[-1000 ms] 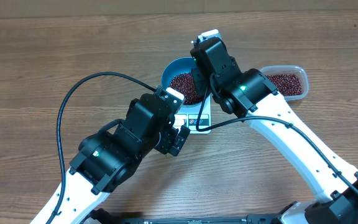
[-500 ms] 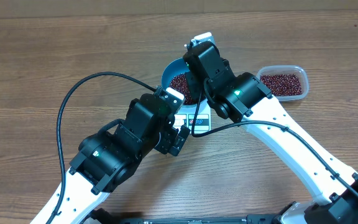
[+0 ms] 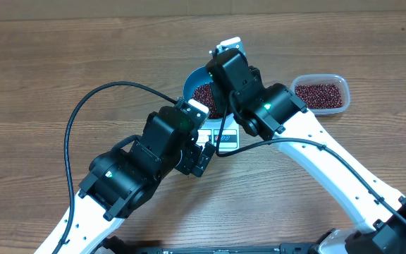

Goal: Scoop item into bowl and weigh 150g on scale
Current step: 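Tip the scoop to pour more beans into the teal bowl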

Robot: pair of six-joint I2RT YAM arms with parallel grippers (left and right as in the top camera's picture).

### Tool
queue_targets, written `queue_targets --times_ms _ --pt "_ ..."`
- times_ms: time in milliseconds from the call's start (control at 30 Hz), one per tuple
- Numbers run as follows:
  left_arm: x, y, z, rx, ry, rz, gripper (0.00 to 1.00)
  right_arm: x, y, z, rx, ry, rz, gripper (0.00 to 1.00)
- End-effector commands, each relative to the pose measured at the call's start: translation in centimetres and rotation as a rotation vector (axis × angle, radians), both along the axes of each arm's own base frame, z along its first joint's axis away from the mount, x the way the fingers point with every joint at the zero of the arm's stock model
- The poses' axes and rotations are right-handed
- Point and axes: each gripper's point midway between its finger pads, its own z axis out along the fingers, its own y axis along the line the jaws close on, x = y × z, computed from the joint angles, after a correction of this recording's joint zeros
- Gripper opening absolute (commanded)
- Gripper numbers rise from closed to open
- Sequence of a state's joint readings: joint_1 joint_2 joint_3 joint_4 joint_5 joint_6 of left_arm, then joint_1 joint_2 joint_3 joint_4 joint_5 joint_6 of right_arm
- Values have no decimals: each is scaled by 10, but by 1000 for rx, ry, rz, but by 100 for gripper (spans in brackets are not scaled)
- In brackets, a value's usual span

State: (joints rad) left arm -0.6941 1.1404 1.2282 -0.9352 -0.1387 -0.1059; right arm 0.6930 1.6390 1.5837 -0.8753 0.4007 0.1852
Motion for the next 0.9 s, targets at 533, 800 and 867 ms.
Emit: queue_targets --times_ms 533,800,867 --pt "-1 -1 -6 -6 22 4 99 -6 17 22 -61 -52 194 4" --pt "-1 -1 -6 -6 22 4 100 -5 16 24 -108 -72 234 4" --pt "-1 -1 -6 -6 22 4 100 -2 16 27 -84 -82 206 4"
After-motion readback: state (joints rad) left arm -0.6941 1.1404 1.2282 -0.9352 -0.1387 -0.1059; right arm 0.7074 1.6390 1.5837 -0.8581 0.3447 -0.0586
